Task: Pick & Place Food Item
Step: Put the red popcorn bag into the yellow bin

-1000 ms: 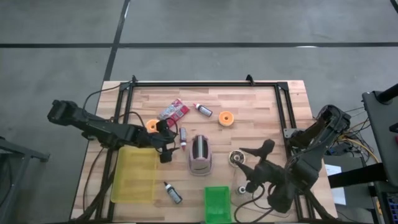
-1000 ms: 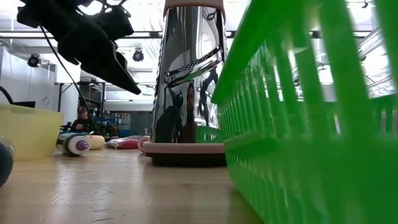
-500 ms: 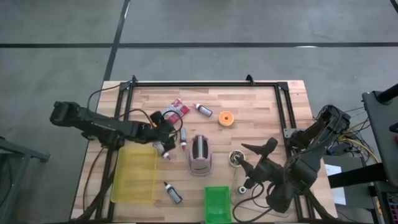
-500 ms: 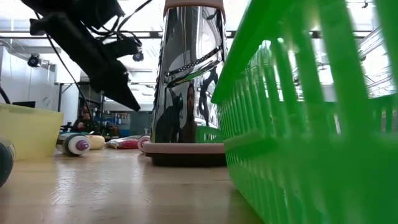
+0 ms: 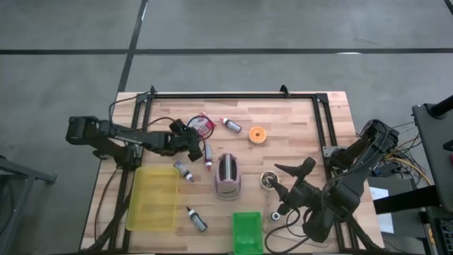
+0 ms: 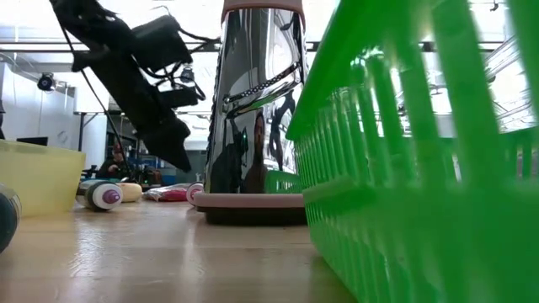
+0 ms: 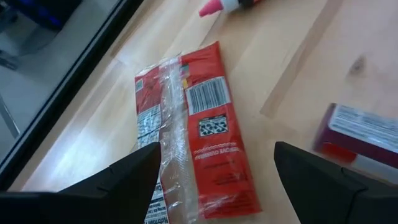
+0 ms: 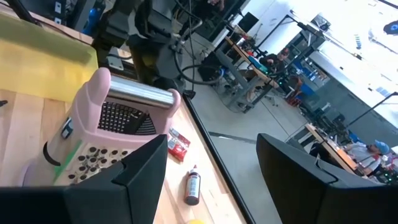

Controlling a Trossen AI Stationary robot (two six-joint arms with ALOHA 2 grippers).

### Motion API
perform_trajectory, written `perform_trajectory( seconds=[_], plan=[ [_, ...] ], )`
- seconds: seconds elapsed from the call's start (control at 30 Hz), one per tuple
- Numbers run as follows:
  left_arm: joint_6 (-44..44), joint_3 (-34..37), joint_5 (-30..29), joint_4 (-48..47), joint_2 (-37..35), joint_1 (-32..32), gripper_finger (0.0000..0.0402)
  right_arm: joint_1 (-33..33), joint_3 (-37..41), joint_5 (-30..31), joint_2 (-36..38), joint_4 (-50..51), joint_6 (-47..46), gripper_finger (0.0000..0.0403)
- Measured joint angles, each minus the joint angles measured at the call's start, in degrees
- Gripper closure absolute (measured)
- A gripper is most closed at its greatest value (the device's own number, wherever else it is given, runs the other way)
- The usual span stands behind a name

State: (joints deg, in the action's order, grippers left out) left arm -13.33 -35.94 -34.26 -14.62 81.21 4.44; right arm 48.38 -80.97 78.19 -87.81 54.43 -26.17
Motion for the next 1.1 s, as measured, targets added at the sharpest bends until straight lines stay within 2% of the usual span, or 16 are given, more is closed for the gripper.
perform_trajectory(
  seconds=[0.33, 0.5, 0.57, 0.73, 1.1],
  plan=[
    [2.52, -3.33, 5.81, 0.35, 4.95, 7.92, 0.0087, 0.0, 0.75, -0.23, 0.0, -0.15, 0.02, 0.0161],
    [2.58, -5.3, 16.61, -0.34, 6.92, 10.53, 0.0087, 0.04, 0.81, -0.73, 0.02, -0.13, 0.02, 0.0161],
    [2.2, -6.0, 18.83, -2.18, 7.52, 10.79, 0.0087, 0.11, 0.81, -1.32, 0.02, -0.14, 0.02, 0.0161],
    [0.14, -7.61, 19.11, -7.33, 9.26, 10.83, 0.0087, 0.13, 0.81, -1.77, 0.06, -0.17, 0.02, 0.0161],
    [-0.23, -8.63, 13.33, -7.09, 14.16, 10.77, 0.0087, 0.13, 0.81, -1.79, 0.07, -0.26, 0.28, 0.0161]
  ],
)
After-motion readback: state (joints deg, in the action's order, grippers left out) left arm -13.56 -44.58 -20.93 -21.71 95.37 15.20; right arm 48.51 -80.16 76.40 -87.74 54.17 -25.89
